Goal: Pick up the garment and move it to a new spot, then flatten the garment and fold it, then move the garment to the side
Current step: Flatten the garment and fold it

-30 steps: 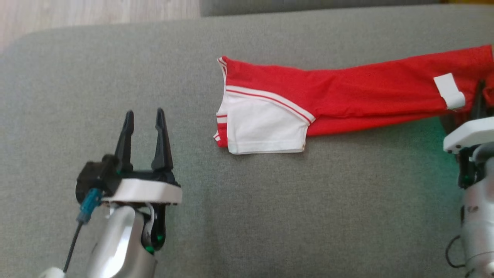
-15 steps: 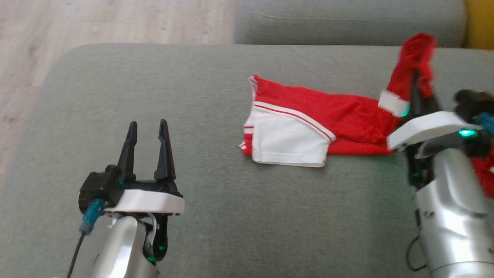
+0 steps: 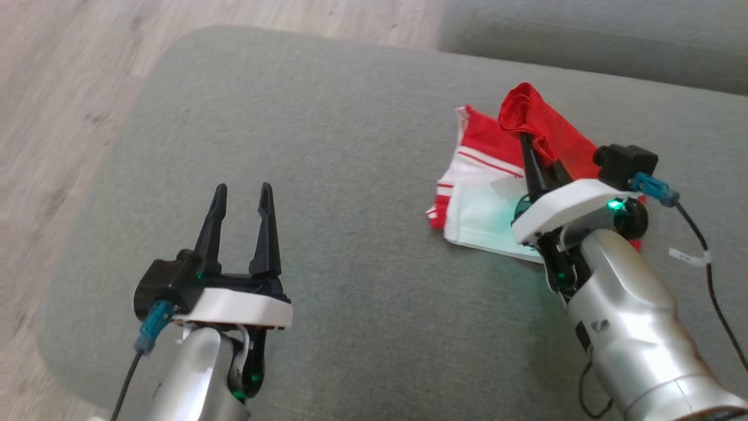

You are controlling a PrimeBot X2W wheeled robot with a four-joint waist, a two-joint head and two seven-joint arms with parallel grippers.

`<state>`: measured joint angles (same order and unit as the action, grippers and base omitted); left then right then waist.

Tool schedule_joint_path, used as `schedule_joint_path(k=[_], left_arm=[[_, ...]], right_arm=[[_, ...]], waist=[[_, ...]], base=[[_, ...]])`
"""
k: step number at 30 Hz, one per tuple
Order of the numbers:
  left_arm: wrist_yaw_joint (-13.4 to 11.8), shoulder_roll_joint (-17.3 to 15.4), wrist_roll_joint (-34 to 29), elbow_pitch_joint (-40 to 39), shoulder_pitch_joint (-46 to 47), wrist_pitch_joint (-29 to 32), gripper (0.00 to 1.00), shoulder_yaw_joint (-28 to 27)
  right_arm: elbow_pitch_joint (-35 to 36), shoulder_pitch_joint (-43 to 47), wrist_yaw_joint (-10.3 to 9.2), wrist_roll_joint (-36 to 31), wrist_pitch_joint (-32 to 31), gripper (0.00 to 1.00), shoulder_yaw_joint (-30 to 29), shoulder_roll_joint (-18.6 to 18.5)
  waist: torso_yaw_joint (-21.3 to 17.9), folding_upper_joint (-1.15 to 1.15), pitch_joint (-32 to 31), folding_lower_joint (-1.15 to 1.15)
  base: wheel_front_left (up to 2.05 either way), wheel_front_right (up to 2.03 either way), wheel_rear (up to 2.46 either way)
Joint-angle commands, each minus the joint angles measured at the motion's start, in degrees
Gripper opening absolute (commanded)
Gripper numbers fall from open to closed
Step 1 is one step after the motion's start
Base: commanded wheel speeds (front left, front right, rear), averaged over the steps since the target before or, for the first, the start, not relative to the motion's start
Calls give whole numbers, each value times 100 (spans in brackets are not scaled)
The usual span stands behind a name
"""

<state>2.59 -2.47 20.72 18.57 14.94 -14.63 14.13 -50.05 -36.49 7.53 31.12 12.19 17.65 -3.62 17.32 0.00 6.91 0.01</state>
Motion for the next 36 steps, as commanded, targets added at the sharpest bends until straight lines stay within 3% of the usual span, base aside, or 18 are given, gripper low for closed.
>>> schedule_joint_path(k=[1, 14, 15, 16, 22, 25, 32, 36], left_arm=[[19, -51, 56, -202, 271, -30, 100, -136], [26, -51, 74, -185, 479, -34, 100, -78], [30, -56, 68, -175, 489, -34, 100, -77], [39, -66, 56, -161, 509, -35, 100, -68], [56, -165, 8, -123, 659, -36, 100, -101], [51, -179, -10, -153, 648, -36, 100, -127], [11, -196, -63, -236, 576, -36, 100, -180], [-17, -189, -66, -342, 449, -36, 100, -291]], right_arm=[[51, -258, -4, 244, 88, 0, 188, 73], [-918, -898, -4, 745, 275, 0, 1102, 74], [-921, -944, -4, 676, 277, 86, 1075, 74], [-927, -920, -4, 684, 278, 100, 1118, 74], [-202, -807, -4, 1115, 279, 100, 1825, 74], [210, -855, -4, 1100, 280, 100, 1893, 74], [635, -874, -4, 597, 280, 100, 1197, 74], [899, -726, -4, -403, 280, 100, 547, 74]], waist=[[167, 0, 152, -1], [372, 0, 590, -1], [359, 0, 596, -1], [354, 0, 595, -1], [156, 0, 506, -1], [-19, 0, 412, -1], [-417, 0, 222, -1], [-732, 0, 125, -1]], base=[[0, 0, 0], [0, 0, 0], [0, 0, 0], [0, 0, 0], [0, 0, 0], [0, 0, 0], [0, 0, 0], [0, 0, 0]])
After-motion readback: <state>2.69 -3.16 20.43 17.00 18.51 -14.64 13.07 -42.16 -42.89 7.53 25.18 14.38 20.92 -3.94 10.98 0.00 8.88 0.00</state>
